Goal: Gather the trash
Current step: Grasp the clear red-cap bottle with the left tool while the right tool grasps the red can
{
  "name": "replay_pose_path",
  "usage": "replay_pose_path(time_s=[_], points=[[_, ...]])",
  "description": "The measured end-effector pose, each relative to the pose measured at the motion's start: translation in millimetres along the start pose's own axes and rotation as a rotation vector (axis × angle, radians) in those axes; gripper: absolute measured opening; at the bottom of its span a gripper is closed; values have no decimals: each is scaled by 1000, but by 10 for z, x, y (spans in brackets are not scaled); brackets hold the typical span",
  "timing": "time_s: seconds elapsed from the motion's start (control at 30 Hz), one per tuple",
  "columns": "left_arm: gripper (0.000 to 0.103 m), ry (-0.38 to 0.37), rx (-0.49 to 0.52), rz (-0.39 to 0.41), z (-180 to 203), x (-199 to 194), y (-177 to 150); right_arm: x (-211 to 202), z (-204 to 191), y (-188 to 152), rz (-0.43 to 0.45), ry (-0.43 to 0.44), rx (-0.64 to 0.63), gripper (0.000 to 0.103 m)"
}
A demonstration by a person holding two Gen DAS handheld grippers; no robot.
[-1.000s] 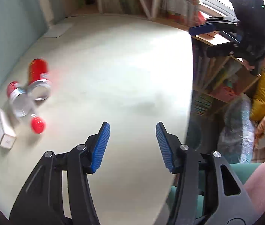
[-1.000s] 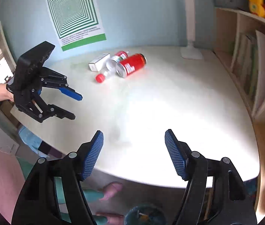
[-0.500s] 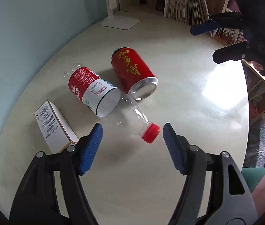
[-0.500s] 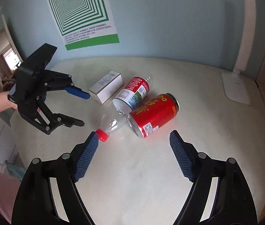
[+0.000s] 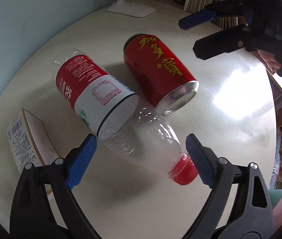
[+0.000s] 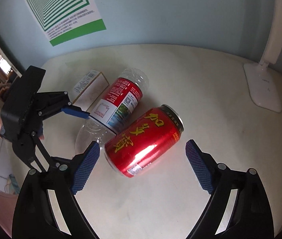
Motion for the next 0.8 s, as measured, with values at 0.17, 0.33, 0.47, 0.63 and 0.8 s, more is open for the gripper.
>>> replay_pose_path(time_s=[0.17, 0.33, 0.47, 0.63, 0.8], points=[[81, -14, -43, -12, -210, 64, -29, 381, -43, 71, -101, -14, 55, 88], [78, -14, -18, -26, -256, 45, -47, 622, -91, 81, -185, -20, 67, 85], [60, -9, -10, -50, -282, 35, -59, 754, -164, 83, -240, -39, 31, 73], [58, -34, -21, -55, -306, -55, -124, 664, -189, 22, -247, -37, 2, 72], [58, -42, -13, -32, -181, -198, -177, 373, -123, -96, -212, -11, 22, 72]])
Point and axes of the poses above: each gripper's, at about its wrist camera, not at the fingertips, and x roughly the way its jaws point, z to its right, y to its top, the point moved 2 cm from there along x, roughly the way its jaws point, and after that the axes turned 14 degrees about -y, right-handed, at the moved point
